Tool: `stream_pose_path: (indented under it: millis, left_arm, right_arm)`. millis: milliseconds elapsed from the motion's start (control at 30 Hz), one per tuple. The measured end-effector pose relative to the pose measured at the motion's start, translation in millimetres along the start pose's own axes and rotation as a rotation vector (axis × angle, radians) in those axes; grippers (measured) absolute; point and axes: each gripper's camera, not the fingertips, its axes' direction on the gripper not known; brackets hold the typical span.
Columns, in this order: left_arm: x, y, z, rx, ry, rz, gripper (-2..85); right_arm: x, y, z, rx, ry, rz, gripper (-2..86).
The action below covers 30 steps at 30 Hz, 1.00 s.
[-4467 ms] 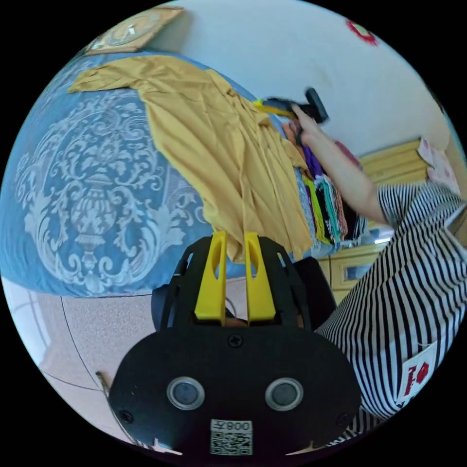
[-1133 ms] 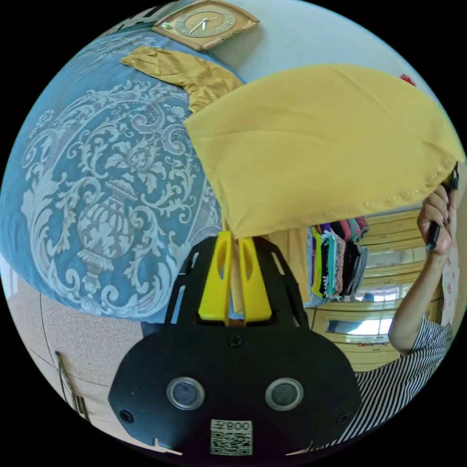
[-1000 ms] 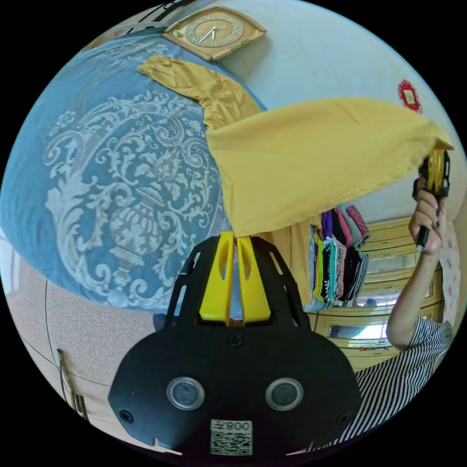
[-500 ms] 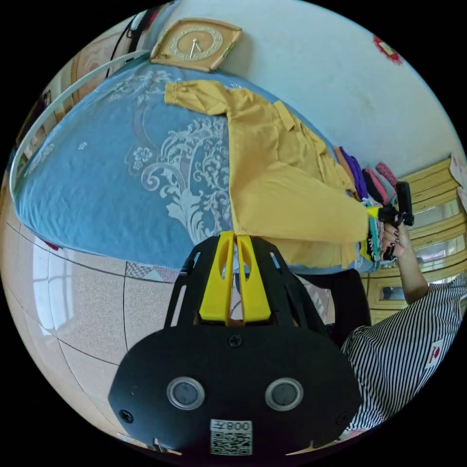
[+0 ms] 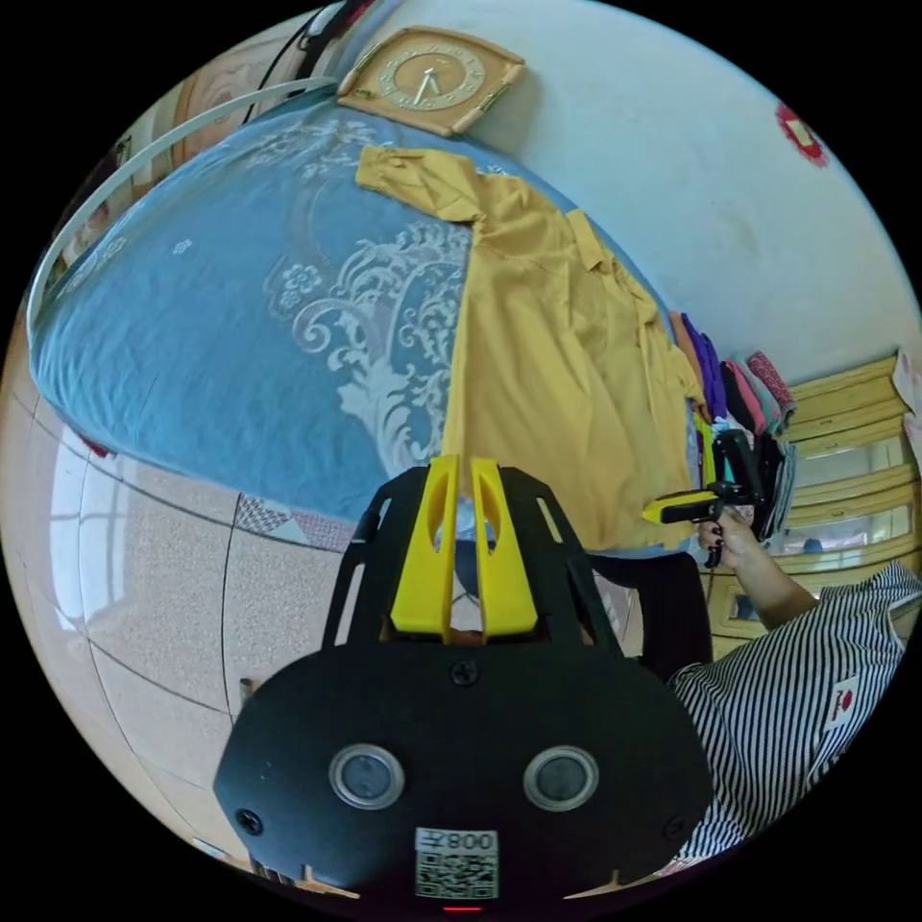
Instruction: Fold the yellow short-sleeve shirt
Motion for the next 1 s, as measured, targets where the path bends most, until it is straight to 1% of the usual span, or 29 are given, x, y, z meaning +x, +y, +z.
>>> stream_pose_path:
  millis: [100, 233, 333, 433, 567, 667, 833, 1000]
  left_arm:
    - [37, -29, -2, 0.014, 0.072, 0.112, 5.0]
    - [97, -79, 20, -0.04, 0.175, 0.28, 6.7]
    - [135, -111, 42, -0.104, 0.184, 0.366, 7.0]
    - [164, -133, 56, -0.158, 0.147, 0.423, 7.2]
    - [185, -148, 62, -0.22, 0.05, 0.454, 7.2]
    - [199, -153, 53, -0.207, -0.003, 0.484, 6.1]
    - [217, -166, 31, -0.176, -0.051, 0.483, 2.4]
    - [227, -179, 10, -0.155, -0.016, 0.451, 1.0]
  right_arm:
    - [-1, -8, -5, 0.02, 0.003, 0.014, 3.3]
    - [-8, -22, -18, 0.026, 0.05, 0.002, 6.3]
    - [-16, -39, -46, 0.078, 0.115, -0.016, 7.3]
    - [-22, -70, -89, 0.199, 0.257, -0.058, 7.4]
    - [-21, -153, -141, 0.357, 0.522, -0.126, 7.6]
    - [-17, -222, -158, 0.398, 0.63, -0.165, 8.0]
    - [-16, -300, -159, 0.416, 0.79, -0.212, 8.6]
    - [-1, -348, -138, 0.323, 0.914, -0.21, 6.0]
